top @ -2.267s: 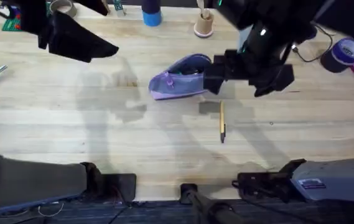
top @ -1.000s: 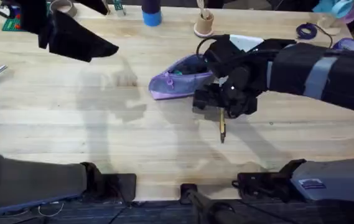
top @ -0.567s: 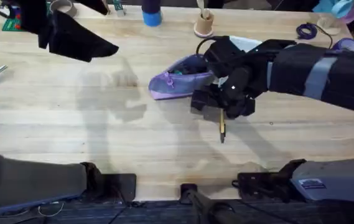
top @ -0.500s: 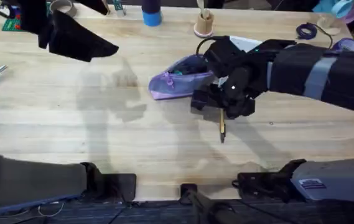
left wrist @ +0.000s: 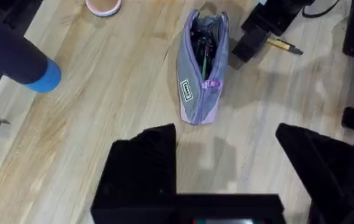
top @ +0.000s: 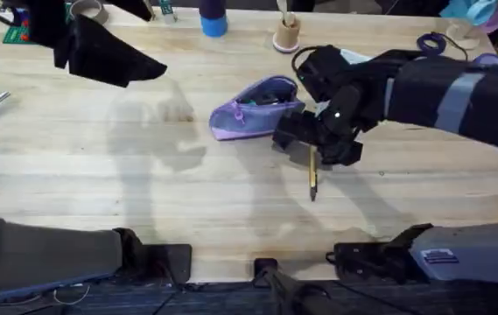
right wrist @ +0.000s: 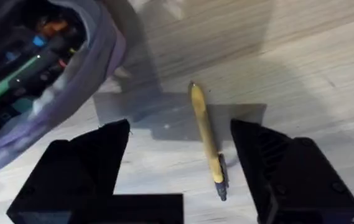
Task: Unzip the bag, pick up the pens from the table one at a time and place them inside, then zip the bag closed.
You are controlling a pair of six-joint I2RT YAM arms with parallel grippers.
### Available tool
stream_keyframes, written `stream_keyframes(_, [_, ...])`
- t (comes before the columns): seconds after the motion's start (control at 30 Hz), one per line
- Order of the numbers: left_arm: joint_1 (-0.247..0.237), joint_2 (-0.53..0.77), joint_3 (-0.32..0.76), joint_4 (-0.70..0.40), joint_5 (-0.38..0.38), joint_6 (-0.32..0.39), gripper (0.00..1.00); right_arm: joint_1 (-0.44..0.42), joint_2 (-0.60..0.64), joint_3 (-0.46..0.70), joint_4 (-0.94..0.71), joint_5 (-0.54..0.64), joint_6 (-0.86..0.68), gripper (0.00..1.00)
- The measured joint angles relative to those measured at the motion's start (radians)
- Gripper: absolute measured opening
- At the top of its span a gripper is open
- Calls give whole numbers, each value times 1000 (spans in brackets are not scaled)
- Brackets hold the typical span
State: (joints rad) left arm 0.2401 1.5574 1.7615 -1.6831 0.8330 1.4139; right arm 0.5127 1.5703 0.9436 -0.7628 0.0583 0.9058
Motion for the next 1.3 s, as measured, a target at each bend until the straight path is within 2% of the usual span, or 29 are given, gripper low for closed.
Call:
stream_keyframes(0.1, [0,0,0,0,0,0,995,-14,1,2,-2,-22,1,992])
stream_keyframes(0.27, [0,0,0,0,0,0,995,22,7,4,-77,-29,-39,995])
stream_keyframes(0.43, [0,0,0,0,0,0,995,53,11,5,-171,-28,10,996])
stream_keyframes(0.77, [0,0,0,0,0,0,995,58,11,5,-172,-25,38,968])
stream_keyframes(0.83, [0,0,0,0,0,0,995,60,11,5,-168,-25,40,912])
stream_keyframes(0.97, [0,0,0,0,0,0,995,63,11,5,-174,-22,41,611])
stream_keyframes(1.07, [0,0,0,0,0,0,995,63,13,5,-177,-21,41,420])
stream_keyframes(1.3, [0,0,0,0,0,0,995,64,14,3,-185,-11,41,67])
